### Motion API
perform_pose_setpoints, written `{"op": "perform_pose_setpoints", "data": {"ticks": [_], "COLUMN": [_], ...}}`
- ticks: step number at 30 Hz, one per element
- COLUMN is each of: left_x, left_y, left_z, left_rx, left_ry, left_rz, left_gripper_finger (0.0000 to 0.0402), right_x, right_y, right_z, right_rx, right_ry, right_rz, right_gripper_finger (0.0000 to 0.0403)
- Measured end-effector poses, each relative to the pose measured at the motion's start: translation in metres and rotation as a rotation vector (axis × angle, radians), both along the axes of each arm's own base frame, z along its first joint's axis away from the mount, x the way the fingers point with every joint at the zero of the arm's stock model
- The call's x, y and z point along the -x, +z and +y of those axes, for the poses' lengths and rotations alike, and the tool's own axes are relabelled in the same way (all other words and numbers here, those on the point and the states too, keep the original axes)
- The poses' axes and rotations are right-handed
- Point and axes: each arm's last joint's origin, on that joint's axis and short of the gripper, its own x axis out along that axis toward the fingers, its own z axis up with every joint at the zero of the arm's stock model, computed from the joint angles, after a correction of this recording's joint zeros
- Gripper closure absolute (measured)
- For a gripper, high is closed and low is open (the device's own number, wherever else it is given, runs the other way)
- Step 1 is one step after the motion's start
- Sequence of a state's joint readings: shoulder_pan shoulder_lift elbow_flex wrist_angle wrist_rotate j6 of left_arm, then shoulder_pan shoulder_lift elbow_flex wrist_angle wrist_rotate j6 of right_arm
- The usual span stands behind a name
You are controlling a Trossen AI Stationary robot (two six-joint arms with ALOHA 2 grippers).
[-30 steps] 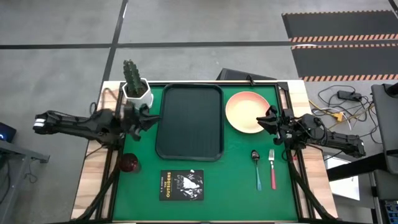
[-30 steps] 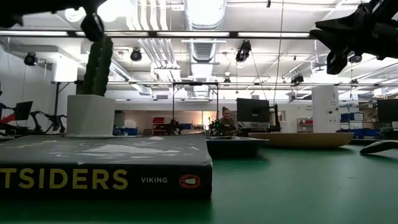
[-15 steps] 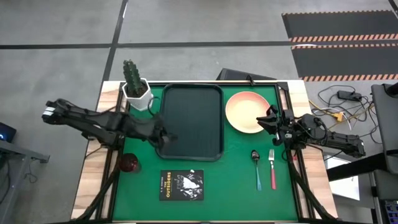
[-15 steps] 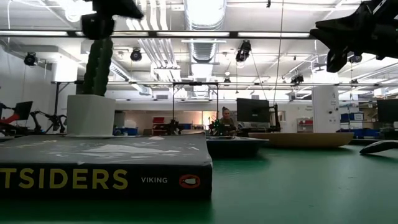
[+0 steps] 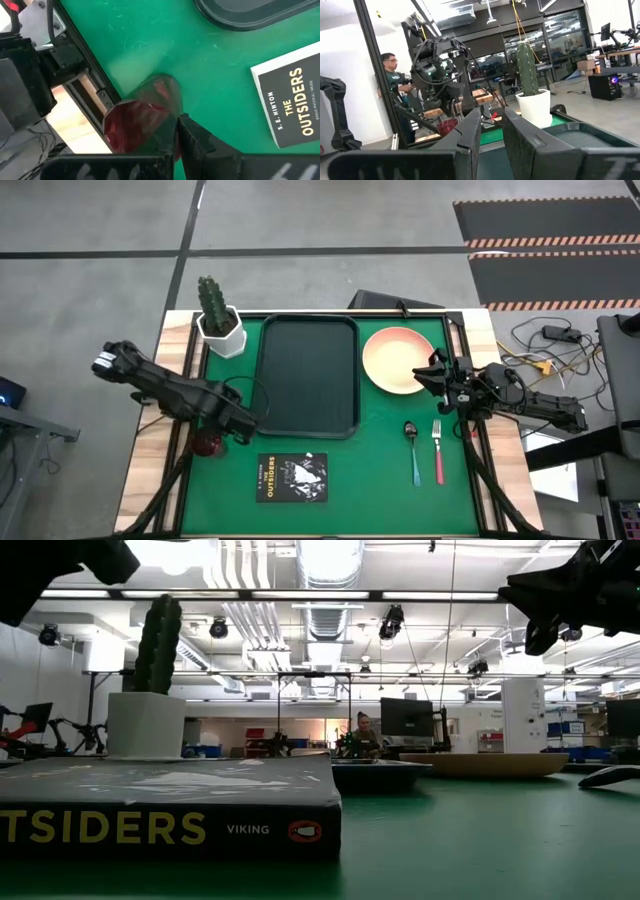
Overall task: Pick and place plate/cup/fork/spoon on tray
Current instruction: Put the red glass on the black tray
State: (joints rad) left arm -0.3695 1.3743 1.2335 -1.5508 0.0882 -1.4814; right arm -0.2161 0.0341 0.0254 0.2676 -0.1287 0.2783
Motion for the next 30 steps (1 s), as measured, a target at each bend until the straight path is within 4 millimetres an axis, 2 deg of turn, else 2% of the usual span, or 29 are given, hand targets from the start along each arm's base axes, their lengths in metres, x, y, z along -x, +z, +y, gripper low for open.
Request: {"op": "perform_pose_setpoints", "data": {"ticks": [8,15,19,26,30], "left_x": [0.007,0.007,0.009,0.012,0.013], "left_y": [0.000,-0.002,-0.009,-0.018,-0.019], "left_z": [-0.005,-0.021,-0.023,-0.032,-0.033], "left_rx": [-0.007,0.006,-0.006,0.033,0.032], "left_ry": [0.009,0.010,0.039,0.037,0.049], "left_rz": [-0.004,-0.061,-0.046,-0.031,-0.027], "left_gripper_finger": [0.0401,0.0397,0.0366,0.0288,0.0273], "right_x": [0.000,0.000,-0.001,-0.001,-0.001], "right_y": [0.000,-0.001,-0.002,-0.003,-0.003], "right_z": [0.000,0.000,0.000,0.000,0.000], "right_rx": [-0.009,-0.012,-0.015,-0.015,-0.004], "right_ry": [0.002,0.003,0.003,0.002,0.000], "right_rz": [0.000,0.007,0.023,0.029,0.030], "right_gripper_finger": [0.0335,0.0335,0.0335,0.0335,0.0335]}}
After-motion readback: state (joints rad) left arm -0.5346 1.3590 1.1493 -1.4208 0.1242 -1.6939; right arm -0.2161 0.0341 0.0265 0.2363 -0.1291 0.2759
